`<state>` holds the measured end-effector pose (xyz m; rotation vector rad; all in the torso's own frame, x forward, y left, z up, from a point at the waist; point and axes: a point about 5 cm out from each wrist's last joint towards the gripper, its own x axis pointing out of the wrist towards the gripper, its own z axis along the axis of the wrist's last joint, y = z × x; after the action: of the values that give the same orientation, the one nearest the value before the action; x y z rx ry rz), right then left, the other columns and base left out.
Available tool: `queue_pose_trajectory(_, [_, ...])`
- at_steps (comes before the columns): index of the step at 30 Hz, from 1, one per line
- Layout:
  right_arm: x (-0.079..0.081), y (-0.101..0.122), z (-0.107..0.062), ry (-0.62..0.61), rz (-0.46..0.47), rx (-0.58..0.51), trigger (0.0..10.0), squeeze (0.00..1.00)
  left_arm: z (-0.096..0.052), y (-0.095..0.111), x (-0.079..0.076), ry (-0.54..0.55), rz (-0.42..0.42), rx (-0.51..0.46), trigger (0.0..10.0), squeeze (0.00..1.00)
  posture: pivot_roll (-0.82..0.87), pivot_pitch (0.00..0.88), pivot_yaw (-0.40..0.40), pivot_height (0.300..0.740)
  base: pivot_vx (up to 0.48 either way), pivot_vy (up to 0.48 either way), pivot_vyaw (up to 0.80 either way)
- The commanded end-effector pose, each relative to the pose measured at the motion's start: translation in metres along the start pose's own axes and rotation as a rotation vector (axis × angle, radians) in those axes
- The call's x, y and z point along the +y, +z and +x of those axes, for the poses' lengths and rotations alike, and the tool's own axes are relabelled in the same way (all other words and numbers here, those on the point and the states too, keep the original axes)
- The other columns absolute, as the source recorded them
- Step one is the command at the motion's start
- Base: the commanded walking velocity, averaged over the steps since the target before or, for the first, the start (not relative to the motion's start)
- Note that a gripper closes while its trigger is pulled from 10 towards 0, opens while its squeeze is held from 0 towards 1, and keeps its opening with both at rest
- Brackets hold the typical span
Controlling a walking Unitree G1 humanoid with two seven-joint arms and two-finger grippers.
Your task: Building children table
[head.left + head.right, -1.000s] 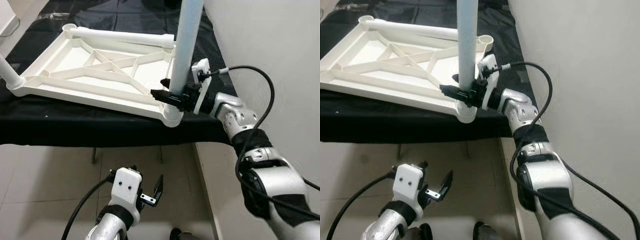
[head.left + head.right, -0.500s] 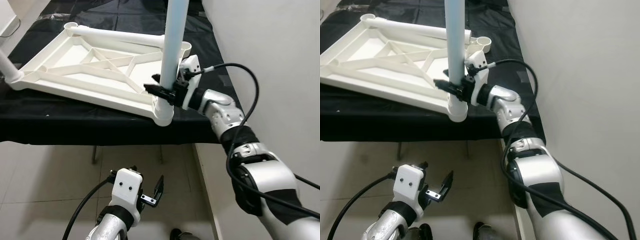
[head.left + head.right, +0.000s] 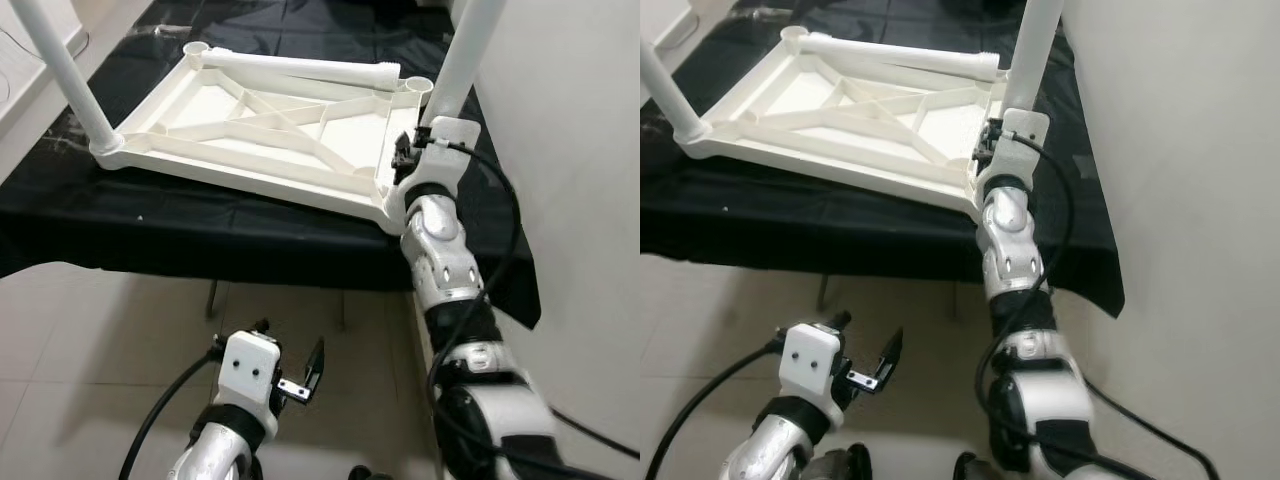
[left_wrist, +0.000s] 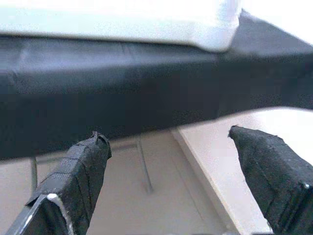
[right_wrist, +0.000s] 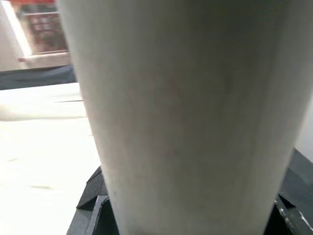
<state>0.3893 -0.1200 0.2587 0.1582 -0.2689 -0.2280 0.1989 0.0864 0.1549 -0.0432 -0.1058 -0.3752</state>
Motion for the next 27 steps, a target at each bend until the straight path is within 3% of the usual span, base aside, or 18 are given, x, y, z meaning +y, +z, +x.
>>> queue_pose_trajectory(1, [-0.015, -0.037, -0.009, -0.093, 0.021, 0.159, 0.0, 0.0, -0.003, 0.004, -0.001, 0.012, 0.009, -0.023, 10.0, 0.0, 0.1, 0.259, -0.054, 0.74, 0.0, 0.0, 0.0])
queue_pose_trajectory(5, [-0.002, -0.041, -0.014, -0.13, 0.021, 0.173, 0.0, 0.0, -0.003, 0.014, -0.005, -0.006, 0.028, -0.068, 10.0, 0.0, 0.1, 0.258, -0.056, 0.74, 0.0, 0.0, 0.0])
queue_pose_trajectory(6, [0.002, -0.042, -0.014, -0.104, 0.025, 0.171, 10.0, 0.0, -0.001, 0.021, -0.009, -0.024, 0.036, -0.096, 10.0, 0.0, 0.1, 0.25, -0.061, 0.74, 0.0, 0.0, 0.0])
queue_pose_trajectory(7, [0.004, -0.042, -0.014, -0.083, 0.03, 0.169, 10.0, 0.0, 0.0, 0.025, -0.012, -0.036, 0.041, -0.116, 10.0, 0.0, 0.1, 0.25, -0.061, 0.74, 0.0, 0.0, 0.0])
queue_pose_trajectory(8, [0.005, -0.039, -0.014, -0.045, 0.044, 0.149, 10.0, 0.54, 0.002, 0.03, -0.015, -0.051, 0.045, -0.138, 10.0, 0.0, 0.09, 0.246, -0.064, 0.74, 0.0, 0.0, 0.0])
queue_pose_trajectory(10, [0.006, -0.037, -0.014, -0.021, 0.052, 0.134, 10.0, 0.54, 0.002, 0.033, -0.017, -0.06, 0.048, -0.151, 10.0, 0.0, 0.09, 0.246, -0.064, 0.74, 0.0, 0.0, 0.0])
queue_pose_trajectory(11, [0.004, -0.033, -0.013, 0.026, 0.071, 0.12, 10.0, 1.0, 0.003, 0.035, -0.018, -0.066, 0.045, -0.161, 10.0, 0.0, 0.09, 0.241, -0.064, 0.74, 0.0, 0.0, 0.0])
queue_pose_trajectory(14, [-0.006, -0.027, -0.006, 0.096, 0.033, 0.076, 10.0, 1.0, 0.004, 0.037, -0.021, -0.076, 0.044, -0.17, 10.0, 0.0, 0.09, 0.237, -0.067, 0.74, 0.0, 0.0, 0.0])
queue_pose_trajectory(15, [-0.007, -0.026, -0.002, 0.2, 0.082, 0.087, 10.0, 0.0, 0.004, 0.037, -0.022, -0.082, 0.049, -0.17, 10.0, 0.0, 0.09, 0.236, -0.066, 0.74, 0.0, 0.0, 0.0])
queue_pose_trajectory(16, [-0.008, -0.023, 0.001, 0.284, 0.117, 0.086, 10.0, 0.0, 0.004, 0.036, -0.022, -0.086, 0.049, -0.168, 10.0, 0.0, 0.09, 0.232, -0.067, 0.74, 0.0, 0.0, 0.0])
queue_pose_trajectory(17, [-0.008, -0.023, 0.001, 0.284, 0.117, 0.086, 10.0, 0.0, 0.004, 0.036, -0.022, -0.086, 0.049, -0.168, 10.0, 0.0, 0.09, 0.232, -0.067, 0.74, 0.0, 0.0, 0.0])
queue_pose_trajectory(20, [-0.007, -0.018, 0.007, 0.546, 0.211, 0.131, 10.0, 0.0, 0.005, 0.036, -0.023, -0.087, 0.058, -0.169, 10.0, 0.0, 0.08, 0.229, -0.067, 0.74, 0.0, 0.0, 0.0])
queue_pose_trajectory(21, [-0.009, -0.017, 0.008, 0.655, 0.213, 0.165, 10.0, 0.0, 0.005, 0.035, -0.024, -0.092, 0.056, -0.165, 10.0, 0.0, 0.08, 0.225, -0.061, 0.74, 0.0, 0.0, 0.0])
queue_pose_trajectory(22, [-0.009, -0.017, 0.008, 0.655, 0.213, 0.165, 10.0, 0.0, 0.005, 0.035, -0.024, -0.092, 0.056, -0.165, 10.0, 0.0, 0.08, 0.225, -0.061, 0.74, 0.0, 0.0, 0.0])
queue_pose_trajectory(23, [-0.01, -0.016, 0.009, 0.735, 0.208, 0.183, 10.0, 0.0, 0.005, 0.034, -0.025, -0.098, 0.051, -0.16, 10.0, 0.0, 0.08, 0.222, -0.063, 0.74, 0.0, 0.0, 0.0])
queue_pose_trajectory(25, [-0.008, -0.009, 0.005, 1.001, 0.229, 0.222, 10.0, 0.0, 0.006, 0.032, -0.028, -0.108, 0.052, -0.154, 10.0, 0.0, 0.08, 0.22, -0.07, 0.74, 0.0, 0.0, 0.0])
queue_pose_trajectory(26, [-0.008, -0.009, 0.005, 1.001, 0.229, 0.222, 10.0, 0.0, 0.006, 0.032, -0.028, -0.108, 0.052, -0.154, 10.0, 0.0, 0.08, 0.22, -0.07, 0.74, 0.0, 0.0, 0.0])
queue_pose_trajectory(27, [-0.007, -0.007, 0.003, 1.087, 0.229, 0.224, 10.0, 0.0, 0.006, 0.032, -0.029, -0.111, 0.054, -0.153, 10.0, 0.0, 0.08, 0.22, -0.07, 0.74, 0.0, 0.0, 0.0])
